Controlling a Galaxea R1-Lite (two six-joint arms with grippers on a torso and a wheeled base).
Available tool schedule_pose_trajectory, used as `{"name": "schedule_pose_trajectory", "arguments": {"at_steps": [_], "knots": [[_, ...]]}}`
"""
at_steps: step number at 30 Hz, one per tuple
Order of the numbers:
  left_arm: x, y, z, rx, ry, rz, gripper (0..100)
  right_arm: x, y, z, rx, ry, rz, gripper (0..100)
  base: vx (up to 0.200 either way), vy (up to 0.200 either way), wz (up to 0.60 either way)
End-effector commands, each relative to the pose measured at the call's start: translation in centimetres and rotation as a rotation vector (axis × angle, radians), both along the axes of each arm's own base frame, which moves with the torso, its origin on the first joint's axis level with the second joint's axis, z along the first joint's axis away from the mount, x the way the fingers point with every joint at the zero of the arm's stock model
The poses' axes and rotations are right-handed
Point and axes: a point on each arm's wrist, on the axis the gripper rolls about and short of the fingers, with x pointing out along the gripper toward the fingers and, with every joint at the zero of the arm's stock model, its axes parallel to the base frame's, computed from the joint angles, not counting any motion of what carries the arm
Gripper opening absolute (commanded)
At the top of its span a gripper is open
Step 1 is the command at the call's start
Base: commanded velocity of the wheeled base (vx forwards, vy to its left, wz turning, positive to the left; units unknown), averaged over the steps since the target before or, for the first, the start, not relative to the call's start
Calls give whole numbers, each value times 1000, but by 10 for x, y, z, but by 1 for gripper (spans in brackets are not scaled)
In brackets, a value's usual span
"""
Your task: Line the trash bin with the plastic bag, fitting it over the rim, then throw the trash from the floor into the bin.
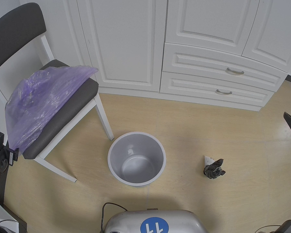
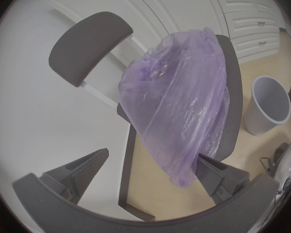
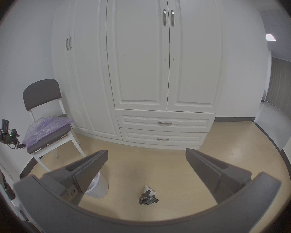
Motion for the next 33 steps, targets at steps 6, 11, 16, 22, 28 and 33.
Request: {"name": "schedule_pose_trajectory", "arguments": {"at_steps": [6, 11, 16, 22, 28, 33], "knots": [[-8, -5, -13, -186, -130, 68, 100, -6, 0, 2, 3, -27, 13, 100, 0, 0, 0], [-10, -6, -18, -294, -250, 101, 100, -11, 3, 3, 7, -40, 55, 100, 0, 0, 0], [-3, 0, -18, -351, -333, 127, 100, -13, 4, 3, 10, -43, 79, 100, 0, 0, 0], [7, 2, -22, -350, -377, 103, 100, -14, 4, 3, 12, -48, 81, 100, 0, 0, 0], [3, 3, -25, -319, -440, 98, 100, -14, 6, 3, 15, -44, 96, 100, 0, 0, 0], [-3, 6, -21, -283, -480, 108, 100, -11, 9, 0, 14, -26, 125, 100, 0, 0, 0]]}}
